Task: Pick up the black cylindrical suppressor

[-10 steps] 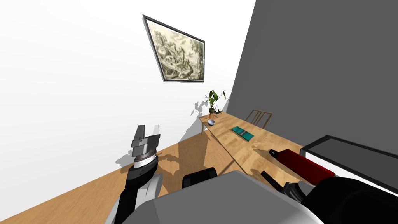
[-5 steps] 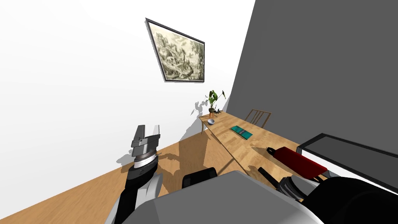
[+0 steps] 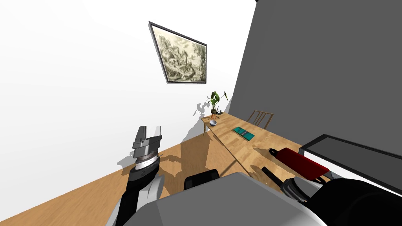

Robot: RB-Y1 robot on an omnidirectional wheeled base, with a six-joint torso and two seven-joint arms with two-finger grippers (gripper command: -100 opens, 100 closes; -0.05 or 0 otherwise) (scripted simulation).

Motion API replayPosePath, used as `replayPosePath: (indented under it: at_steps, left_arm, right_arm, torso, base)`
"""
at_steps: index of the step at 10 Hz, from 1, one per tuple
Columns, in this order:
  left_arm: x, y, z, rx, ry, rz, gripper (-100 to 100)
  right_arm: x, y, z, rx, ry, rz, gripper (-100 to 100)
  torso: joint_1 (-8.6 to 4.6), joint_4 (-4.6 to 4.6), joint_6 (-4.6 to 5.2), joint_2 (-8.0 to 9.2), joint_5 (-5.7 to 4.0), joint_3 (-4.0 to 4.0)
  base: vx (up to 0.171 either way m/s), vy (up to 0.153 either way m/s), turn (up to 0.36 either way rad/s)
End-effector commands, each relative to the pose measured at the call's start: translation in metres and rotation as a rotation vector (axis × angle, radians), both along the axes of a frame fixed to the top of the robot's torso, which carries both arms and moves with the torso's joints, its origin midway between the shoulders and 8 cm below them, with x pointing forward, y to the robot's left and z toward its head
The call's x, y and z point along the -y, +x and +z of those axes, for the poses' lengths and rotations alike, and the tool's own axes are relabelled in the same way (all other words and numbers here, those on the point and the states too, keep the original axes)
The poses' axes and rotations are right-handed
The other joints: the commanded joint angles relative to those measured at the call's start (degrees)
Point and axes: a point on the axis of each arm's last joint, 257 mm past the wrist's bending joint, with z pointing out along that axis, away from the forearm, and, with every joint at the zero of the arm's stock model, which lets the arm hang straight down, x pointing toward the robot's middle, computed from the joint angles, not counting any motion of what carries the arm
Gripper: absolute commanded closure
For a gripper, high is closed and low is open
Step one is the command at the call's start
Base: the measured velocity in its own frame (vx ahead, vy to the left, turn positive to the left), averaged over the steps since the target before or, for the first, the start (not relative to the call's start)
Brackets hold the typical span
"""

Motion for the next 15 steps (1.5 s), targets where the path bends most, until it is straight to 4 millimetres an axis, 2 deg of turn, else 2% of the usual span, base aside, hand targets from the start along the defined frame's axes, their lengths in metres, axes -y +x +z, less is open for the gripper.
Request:
replayPosePath:
  at_steps: [1,2,3,4,6,7,10,11,14,15]
  left_arm:
    - [0.0,0.0,0.0,0.0,0.0,0.0,0]
    - [0.0,0.0,0.0,0.0,0.0,0.0,0]
    - [0.0,0.0,0.0,0.0,0.0,0.0,0]
    - [0.0,0.0,0.0,0.0,0.0,0.0,0]
    - [0.0,0.0,0.0,0.0,0.0,0.0,0]
    - [0.0,0.0,0.0,0.0,0.0,0.0,0]
    - [0.0,0.0,0.0,0.0,0.0,0.0,0]
    - [0.0,0.0,0.0,0.0,0.0,0.0,0]
    - [0.0,0.0,0.0,0.0,0.0,0.0,0]
    - [0.0,0.0,0.0,0.0,0.0,0.0,0]
  right_arm:
    - [0.0,0.0,0.0,0.0,0.0,0.0,100]
    - [0.0,0.0,0.0,0.0,0.0,-0.001,100]
    - [0.0,0.0,0.0,0.0,0.0,-0.001,0]
    - [-0.007,-0.021,-0.004,0.001,0.014,-0.006,100]
    - [-0.012,-0.021,-0.005,0.007,0.032,0.01,100]
    - [-0.017,-0.041,-0.007,0.009,0.039,-0.007,100]
    - [-0.023,-0.042,-0.008,0.014,0.058,0.02,100]
    - [-0.028,-0.064,-0.009,0.015,0.062,-0.004,100]
    - [-0.032,-0.062,-0.009,0.021,0.075,0.031,100]
    - [-0.036,-0.085,-0.009,0.022,0.074,0.004,100]
  torso:
    - [0.0,0.0,0.0,0.0,0.0,0.0]
    - [0.01,0.0,-0.01,0.0,0.01,0.0]
    - [0.02,0.0,-0.01,0.0,0.02,0.0]
    - [0.03,0.0,-0.01,0.0,0.03,0.0]
    - [-0.03,-0.06,-0.02,-0.4,0.01,-0.22]
    - [-0.02,-0.04,-0.05,-0.29,0.01,-0.16]
    - [-0.08,0.01,-0.07,-0.23,-0.26,-0.1]
    - [-0.06,0.05,-0.13,-0.15,-0.32,-0.05]
    - [-0.11,0.04,-0.1,-0.26,-0.44,-0.11]
    - [-0.11,0.06,-0.1,-0.15,-0.44,-0.05]
  base:
    - [0.0,0.0,0.0]
    - [0.0,0.0,0.0]
    - [0.0,0.0,0.0]
    - [0.102,-0.015,-0.009]
    - [0.096,-0.018,-0.012]
    - [0.084,-0.026,0.008]
    - [0.049,-0.017,-0.011]
    - [0.085,-0.009,0.007]
    - [0.051,-0.006,-0.006]
    - [0.09,-0.018,0.004]
